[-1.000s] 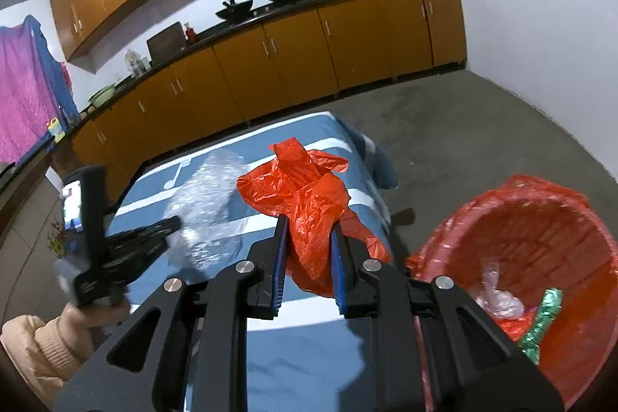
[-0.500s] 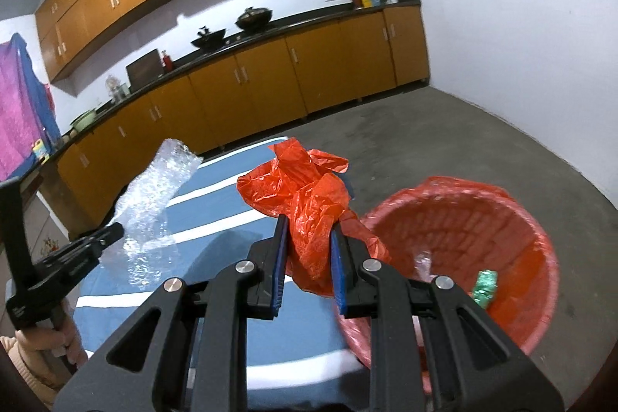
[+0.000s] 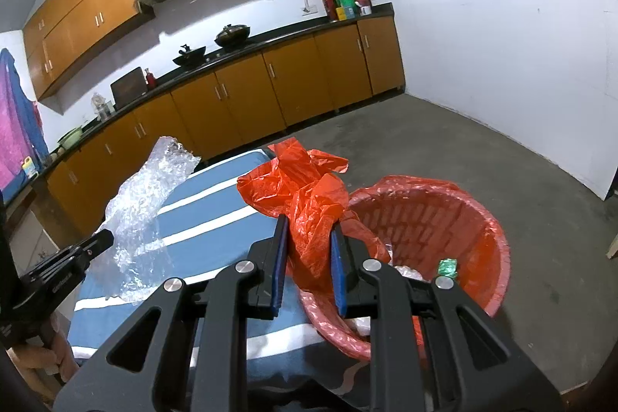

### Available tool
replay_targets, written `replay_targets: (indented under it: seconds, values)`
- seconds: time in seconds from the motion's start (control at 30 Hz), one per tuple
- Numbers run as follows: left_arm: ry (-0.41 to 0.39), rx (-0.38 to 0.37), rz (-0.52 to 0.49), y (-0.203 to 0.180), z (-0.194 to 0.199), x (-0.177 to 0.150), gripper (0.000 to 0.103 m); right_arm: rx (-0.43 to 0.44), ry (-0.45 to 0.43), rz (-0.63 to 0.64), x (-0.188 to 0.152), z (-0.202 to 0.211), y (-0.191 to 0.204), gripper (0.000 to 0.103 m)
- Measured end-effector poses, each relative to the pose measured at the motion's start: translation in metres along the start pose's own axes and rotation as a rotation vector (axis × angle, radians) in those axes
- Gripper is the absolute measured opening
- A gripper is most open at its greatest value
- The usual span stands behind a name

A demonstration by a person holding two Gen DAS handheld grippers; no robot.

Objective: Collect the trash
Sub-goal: 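Carry the red bag and bubble wrap over the basket and open both tools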

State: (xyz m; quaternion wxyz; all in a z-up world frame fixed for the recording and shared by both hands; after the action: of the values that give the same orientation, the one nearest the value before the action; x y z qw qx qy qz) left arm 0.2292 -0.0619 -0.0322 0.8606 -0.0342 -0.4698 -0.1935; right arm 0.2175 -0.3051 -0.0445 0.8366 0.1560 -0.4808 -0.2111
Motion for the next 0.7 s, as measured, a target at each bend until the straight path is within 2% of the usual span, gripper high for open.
replay_targets:
  seconds: [0.3, 0.7]
  values:
    - [-0.005, -0.068, -0.023, -0.032, -0.001, 0.006, 0.006, -0.034, -0.020, -0.028, 0.003, 0.012, -0.017, 0.021]
    - [0.019, -0.186, -0.040, -0.080, -0.029, 0.012, 0.006, -0.109, -0.049, -0.076, 0.016, 0.012, -0.053, 0.021]
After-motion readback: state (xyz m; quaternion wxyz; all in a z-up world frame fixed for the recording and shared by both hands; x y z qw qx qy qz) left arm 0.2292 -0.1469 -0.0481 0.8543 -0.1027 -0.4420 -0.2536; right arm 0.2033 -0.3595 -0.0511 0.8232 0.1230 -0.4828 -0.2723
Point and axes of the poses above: each gripper's, at about its wrist camera, not at the fingertips, and z roughly against the way its jaws point, y to its left, x to its top, the point moved 7 cm from there along -z, roughly the way its jaws point, and after that the axes turned 14 degrees about -z, right-handed, at the moved point
